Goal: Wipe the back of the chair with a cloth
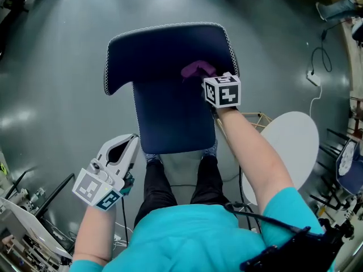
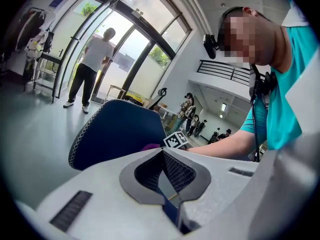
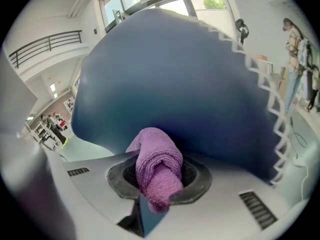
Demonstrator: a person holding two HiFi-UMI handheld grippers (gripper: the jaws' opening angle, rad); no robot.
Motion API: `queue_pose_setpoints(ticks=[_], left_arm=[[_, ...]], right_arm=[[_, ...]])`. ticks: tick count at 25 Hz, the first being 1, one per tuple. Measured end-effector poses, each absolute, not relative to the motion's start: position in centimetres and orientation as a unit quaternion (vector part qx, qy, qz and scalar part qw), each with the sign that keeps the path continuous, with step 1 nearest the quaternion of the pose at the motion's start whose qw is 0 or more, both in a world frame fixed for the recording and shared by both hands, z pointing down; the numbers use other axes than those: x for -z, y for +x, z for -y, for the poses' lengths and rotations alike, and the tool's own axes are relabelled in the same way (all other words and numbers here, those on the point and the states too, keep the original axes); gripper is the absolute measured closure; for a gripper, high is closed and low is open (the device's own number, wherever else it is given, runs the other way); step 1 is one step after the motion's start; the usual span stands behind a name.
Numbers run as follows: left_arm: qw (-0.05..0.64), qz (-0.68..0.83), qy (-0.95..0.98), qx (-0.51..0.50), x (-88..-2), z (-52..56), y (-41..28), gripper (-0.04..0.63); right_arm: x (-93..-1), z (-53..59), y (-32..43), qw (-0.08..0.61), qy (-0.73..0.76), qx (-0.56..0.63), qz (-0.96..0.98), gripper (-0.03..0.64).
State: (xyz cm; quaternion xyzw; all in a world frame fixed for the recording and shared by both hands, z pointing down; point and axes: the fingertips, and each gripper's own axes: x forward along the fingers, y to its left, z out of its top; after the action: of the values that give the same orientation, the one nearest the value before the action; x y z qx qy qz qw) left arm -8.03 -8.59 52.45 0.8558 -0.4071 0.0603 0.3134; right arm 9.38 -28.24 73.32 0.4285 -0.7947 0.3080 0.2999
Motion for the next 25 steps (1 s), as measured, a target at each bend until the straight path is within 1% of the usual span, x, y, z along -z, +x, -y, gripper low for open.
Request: queue_pose_setpoints(ticks=[8, 14, 18, 25], left_arm=[[0.307, 0.384, 0.869, -0.065, -51.7, 9.3, -4.2, 0.591], [0.302, 0.375, 0.874, -0.066, -51.0, 8.6, -2.7, 0.591], [0.3, 0.372, 0.876, -0.064, -50.7, 8.2, -1.8, 0.591], [0.296, 0.38, 0.875, -0.057, -50.5, 7.0, -2.6, 0.591]], right_arm=[[-72.6, 27.1, 14.9, 0.244, 0.491, -0.352, 0.759, 0.535], [-70.9, 25.4, 17.7, 0.209, 0.517, -0.371, 0.742, 0.537], [-70.5, 24.5, 20.1, 0.204, 0.531, -0.37, 0.734, 0.537], [-69.3, 23.4, 23.3, 0.2, 0.545, -0.369, 0.725, 0.537]])
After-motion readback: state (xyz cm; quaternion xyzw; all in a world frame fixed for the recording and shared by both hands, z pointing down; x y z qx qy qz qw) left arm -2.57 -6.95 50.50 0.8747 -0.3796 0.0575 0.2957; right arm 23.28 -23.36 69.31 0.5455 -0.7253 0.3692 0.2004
